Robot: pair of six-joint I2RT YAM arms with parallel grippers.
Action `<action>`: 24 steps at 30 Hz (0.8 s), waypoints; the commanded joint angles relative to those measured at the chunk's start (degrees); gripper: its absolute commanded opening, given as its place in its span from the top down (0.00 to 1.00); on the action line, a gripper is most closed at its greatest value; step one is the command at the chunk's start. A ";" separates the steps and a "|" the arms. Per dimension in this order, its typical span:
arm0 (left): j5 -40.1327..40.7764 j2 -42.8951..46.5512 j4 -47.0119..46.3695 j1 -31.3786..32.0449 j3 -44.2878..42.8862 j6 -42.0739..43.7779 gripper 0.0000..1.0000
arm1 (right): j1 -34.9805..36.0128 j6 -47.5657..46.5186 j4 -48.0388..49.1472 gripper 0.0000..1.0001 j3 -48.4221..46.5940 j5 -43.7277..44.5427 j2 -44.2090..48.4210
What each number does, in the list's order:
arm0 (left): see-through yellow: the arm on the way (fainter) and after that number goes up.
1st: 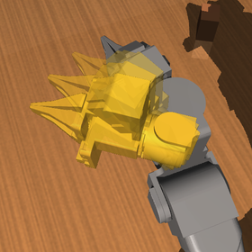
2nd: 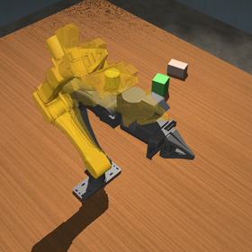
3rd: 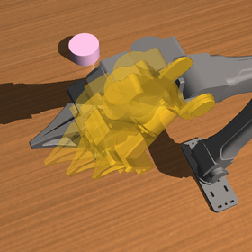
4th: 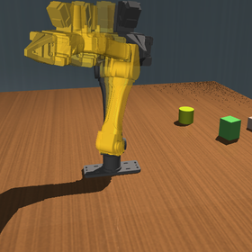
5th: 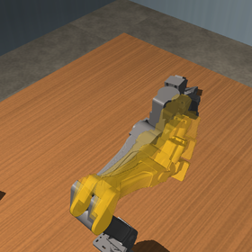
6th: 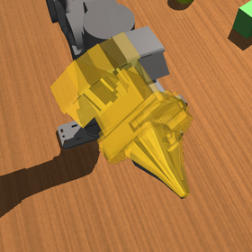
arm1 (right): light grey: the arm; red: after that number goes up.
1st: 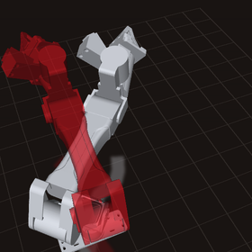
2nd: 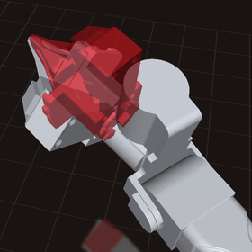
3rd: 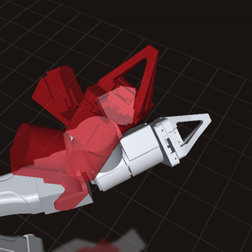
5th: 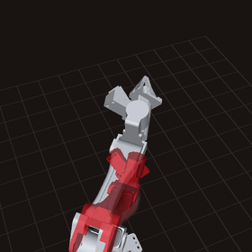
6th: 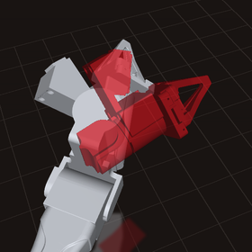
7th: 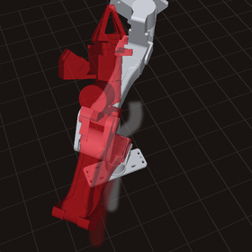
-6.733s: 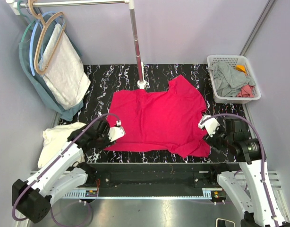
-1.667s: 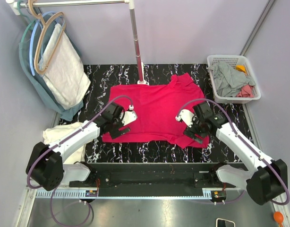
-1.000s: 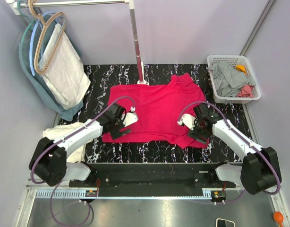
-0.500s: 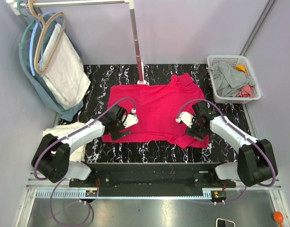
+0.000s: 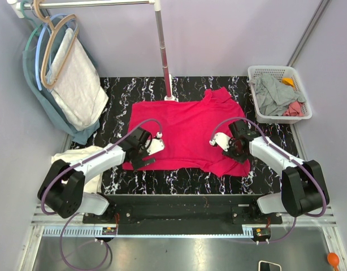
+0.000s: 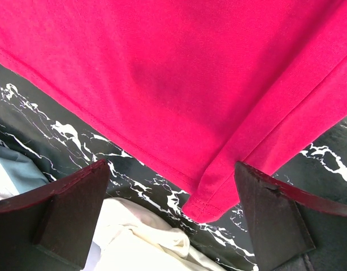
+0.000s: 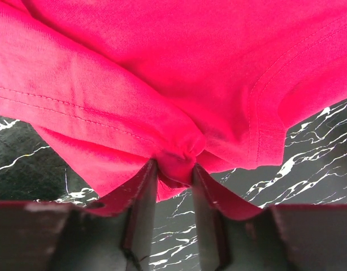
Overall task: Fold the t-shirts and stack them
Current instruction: Flatten the tshirt out
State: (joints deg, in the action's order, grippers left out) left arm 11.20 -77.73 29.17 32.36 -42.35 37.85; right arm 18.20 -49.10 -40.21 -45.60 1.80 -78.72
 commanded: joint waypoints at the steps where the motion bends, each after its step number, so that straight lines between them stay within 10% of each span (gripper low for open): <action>1: 1.37 1.71 -2.36 0.07 0.51 0.74 0.02 | -0.35 -0.12 1.10 0.68 -2.12 -1.10 0.14; 9: 0.93 3.29 -1.67 -2.47 1.30 4.16 0.02 | -0.35 0.32 -0.14 1.00 -2.21 -0.57 0.14; 24: -10.84 8.22 13.36 -9.59 -2.38 13.12 0.01 | -0.35 1.11 -0.75 1.00 -2.73 -0.04 -0.47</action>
State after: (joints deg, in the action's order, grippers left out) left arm 5.69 -69.67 36.86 25.36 -41.58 46.15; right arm 18.17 -48.62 -40.34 -45.76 1.89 -78.76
